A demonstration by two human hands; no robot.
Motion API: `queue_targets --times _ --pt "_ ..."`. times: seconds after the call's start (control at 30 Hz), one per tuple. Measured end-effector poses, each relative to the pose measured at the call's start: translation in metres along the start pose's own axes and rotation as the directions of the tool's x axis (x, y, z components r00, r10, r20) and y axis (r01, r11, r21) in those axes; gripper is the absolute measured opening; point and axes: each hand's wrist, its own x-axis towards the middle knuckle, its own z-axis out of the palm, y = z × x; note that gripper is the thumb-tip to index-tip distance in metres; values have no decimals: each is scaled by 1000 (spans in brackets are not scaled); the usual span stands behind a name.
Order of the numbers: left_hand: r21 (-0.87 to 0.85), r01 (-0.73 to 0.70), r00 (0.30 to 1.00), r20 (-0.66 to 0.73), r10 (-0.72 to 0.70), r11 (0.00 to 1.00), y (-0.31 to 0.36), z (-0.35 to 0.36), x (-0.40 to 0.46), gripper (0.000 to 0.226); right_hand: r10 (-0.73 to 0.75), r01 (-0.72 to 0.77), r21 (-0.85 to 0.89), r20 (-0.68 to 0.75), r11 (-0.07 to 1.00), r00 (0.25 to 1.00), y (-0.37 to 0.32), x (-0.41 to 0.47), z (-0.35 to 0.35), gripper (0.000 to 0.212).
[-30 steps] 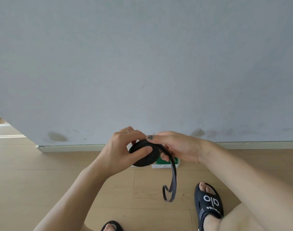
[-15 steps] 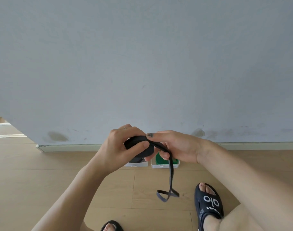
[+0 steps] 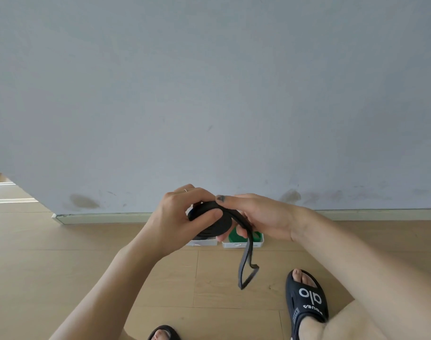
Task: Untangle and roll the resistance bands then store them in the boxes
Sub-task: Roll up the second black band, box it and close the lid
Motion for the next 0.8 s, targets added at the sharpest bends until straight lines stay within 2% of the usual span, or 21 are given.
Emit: queue_targets --times 0.07,0.13,0.2,0.27,0.33,0.4,0.47,0.57,0.67,0.73,0.8 --pt "64 -22 999 25 21 998 0 3 0 16 -8 1 -81 -85 997 996 3 3 4 69" --pt "30 -32 999 4 32 999 3 4 1 20 -16 2 -123 -113 992 994 3 4 6 71" --pt "-62 -22 999 -34 20 998 5 2 1 15 -1 -3 -79 -48 997 999 -2 1 4 71" --pt "-123 3 999 -43 -9 992 5 -2 1 14 45 -45 -2 64 999 997 -4 -3 0 59" --pt "-127 27 999 -16 -29 991 3 -4 0 9 15 -20 49 97 999 995 -3 -5 -2 49" --pt "-92 30 1000 0 -30 995 1 -4 -2 4 -28 27 29 20 999 999 -1 -3 0 56" --pt "-21 35 999 33 -34 999 0 -3 -1 8 -14 10 -45 -86 999 996 2 1 3 66" --pt "39 -6 997 77 3 999 0 0 0 16 18 -30 -93 -131 995 991 2 2 5 64" --pt "-20 -15 998 67 16 1000 3 0 0 14 45 -44 10 -21 999 999 0 -1 1 49" --pt "-86 16 998 58 -11 996 4 -1 -1 11 57 -70 122 113 990 992 -1 -2 -1 45" --pt "-105 36 997 65 -29 994 4 0 -1 5 47 -80 196 166 977 985 1 -1 -2 43"
